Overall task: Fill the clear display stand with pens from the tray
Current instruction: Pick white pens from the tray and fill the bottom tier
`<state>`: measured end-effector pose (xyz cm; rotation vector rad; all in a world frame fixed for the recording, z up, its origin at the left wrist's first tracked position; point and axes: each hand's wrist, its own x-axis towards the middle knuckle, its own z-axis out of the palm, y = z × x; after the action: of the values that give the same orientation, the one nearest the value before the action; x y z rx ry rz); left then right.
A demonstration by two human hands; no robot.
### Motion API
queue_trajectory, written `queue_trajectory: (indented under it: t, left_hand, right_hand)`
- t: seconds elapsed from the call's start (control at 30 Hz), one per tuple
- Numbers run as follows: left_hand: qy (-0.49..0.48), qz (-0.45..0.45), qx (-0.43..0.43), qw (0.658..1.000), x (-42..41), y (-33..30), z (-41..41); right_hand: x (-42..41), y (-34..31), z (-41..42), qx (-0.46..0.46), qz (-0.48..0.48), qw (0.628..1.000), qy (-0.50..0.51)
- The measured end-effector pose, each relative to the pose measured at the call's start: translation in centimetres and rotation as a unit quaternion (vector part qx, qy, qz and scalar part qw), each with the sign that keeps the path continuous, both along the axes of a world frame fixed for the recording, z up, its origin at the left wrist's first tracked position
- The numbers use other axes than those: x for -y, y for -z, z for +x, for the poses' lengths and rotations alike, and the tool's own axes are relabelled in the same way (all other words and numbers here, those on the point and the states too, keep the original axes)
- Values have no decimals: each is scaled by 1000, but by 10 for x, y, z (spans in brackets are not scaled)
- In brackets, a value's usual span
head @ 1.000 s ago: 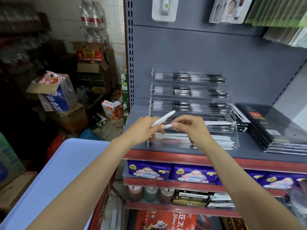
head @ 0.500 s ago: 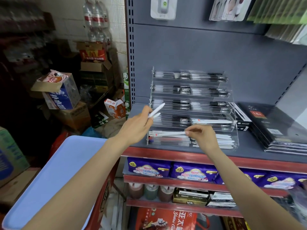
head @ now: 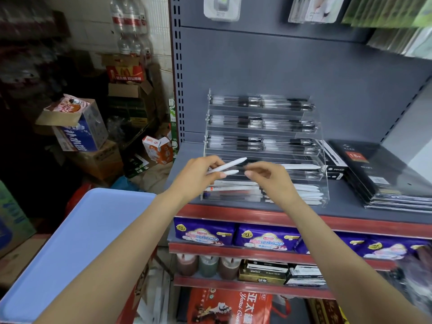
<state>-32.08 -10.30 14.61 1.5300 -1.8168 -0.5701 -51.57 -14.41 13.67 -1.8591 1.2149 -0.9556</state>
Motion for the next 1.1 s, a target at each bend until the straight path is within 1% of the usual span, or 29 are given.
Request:
queue_trajectory:
  t: [0.07, 0.2, 0.27, 0.37, 0.43, 0.5, 0.57, 0.67, 0.77, 0.9, 1.0, 1.1]
  left_hand:
    - [10, 5, -8, 1000, 2, -1, -5]
    - [21, 3, -6, 1000, 3, -2, -9]
    - [-8, -5, 18, 1000, 2, 0, -3]
    - [-74, -47, 89, 992, -2, 4, 10]
    - [-93, -56, 98, 989, -4, 6, 17]
    - [-84, -40, 85, 992, -6, 6, 18]
    - [-74, -22, 80, 994, -8, 6, 16]
    - [-80, -2, 119, 990, -8, 6, 11]
    - [-89, 13, 165, 982, -8, 8, 9]
    - [-90, 30, 233, 968, -6, 10, 8]
    - [-87, 35, 254, 963, -4, 11, 6]
    - [-93, 32, 245, 965, 0, 13, 6]
  right_hand:
    - [-5, -5, 5, 71, 46, 996, -32]
    - [-5, -5, 5, 133, 84, 987, -36]
    - [-1, -2, -2, 145, 88, 985, -18]
    - [6, 3, -17, 140, 72, 987, 21]
    - [8, 6, -23, 137, 74, 987, 33]
    - [10, 10, -26, 131, 75, 988, 41]
    - [12, 16, -26, 109, 68, 991, 44]
    - [16, 23, -22, 47, 49, 996, 50]
    - [18, 24, -18, -45, 5, 998, 36]
    - [19, 18, -13, -171, -44, 984, -6]
    - [20, 14, -10, -198, -55, 978, -24]
    - [22, 10, -11, -232, -59, 970, -42]
